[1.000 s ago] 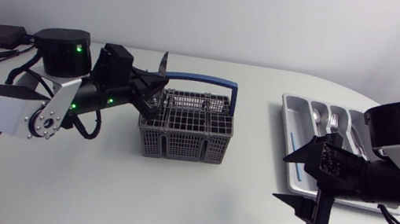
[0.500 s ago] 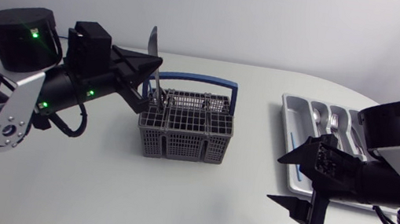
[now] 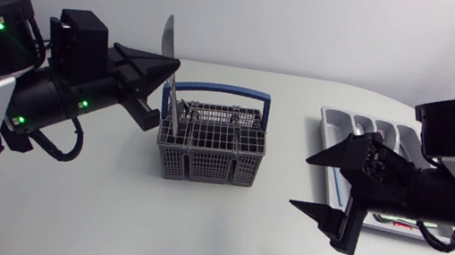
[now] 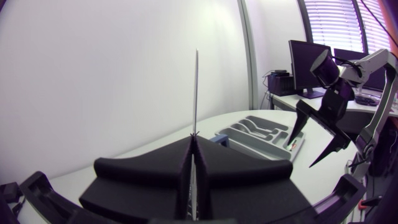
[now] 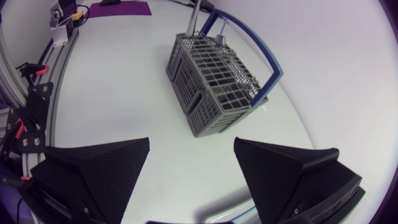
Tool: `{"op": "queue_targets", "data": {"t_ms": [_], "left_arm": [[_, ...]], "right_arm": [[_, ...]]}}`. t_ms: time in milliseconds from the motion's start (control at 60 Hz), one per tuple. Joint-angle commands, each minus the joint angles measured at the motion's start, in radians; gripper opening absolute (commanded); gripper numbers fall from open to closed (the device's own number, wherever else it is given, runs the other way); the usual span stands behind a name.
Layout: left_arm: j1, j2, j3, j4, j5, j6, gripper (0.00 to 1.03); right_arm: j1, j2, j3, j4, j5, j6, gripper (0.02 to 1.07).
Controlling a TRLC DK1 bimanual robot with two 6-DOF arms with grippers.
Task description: Unload the cutlery basket into the drawer organizer.
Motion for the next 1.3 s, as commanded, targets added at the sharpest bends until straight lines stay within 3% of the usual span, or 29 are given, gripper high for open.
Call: {"op": "queue_targets", "data": {"t_ms": [0, 117, 333, 767, 1100, 1283], "left_arm": [[-0.012, -0.027, 0.041, -0.028, 0.042, -0.052, 0.03], [-0.024, -0.032, 0.08, -0.097, 0.109, -0.078, 0.03], [-0.042, -0.023, 0.152, -0.186, 0.23, -0.127, 0.03], [-0.176, 0.016, 0.27, -0.308, 0.285, -0.19, 0.03], [-0.182, 0.066, 0.322, -0.35, 0.351, -0.234, 0.03], [-0.184, 0.071, 0.343, -0.377, 0.368, -0.25, 0.03]], "right_arm": [[0.027, 0.034, 0.058, 0.0, -0.027, 0.048, 1.0], [0.064, 0.076, 0.099, -0.001, -0.06, 0.071, 1.0], [0.067, 0.183, 0.188, -0.055, -0.212, 0.091, 1.0], [0.086, 0.347, 0.299, -0.207, -0.488, 0.085, 0.96], [0.112, 0.398, 0.346, -0.257, -0.59, 0.067, 0.77], [0.13, 0.419, 0.377, -0.32, -0.626, 0.018, 0.53]]}}
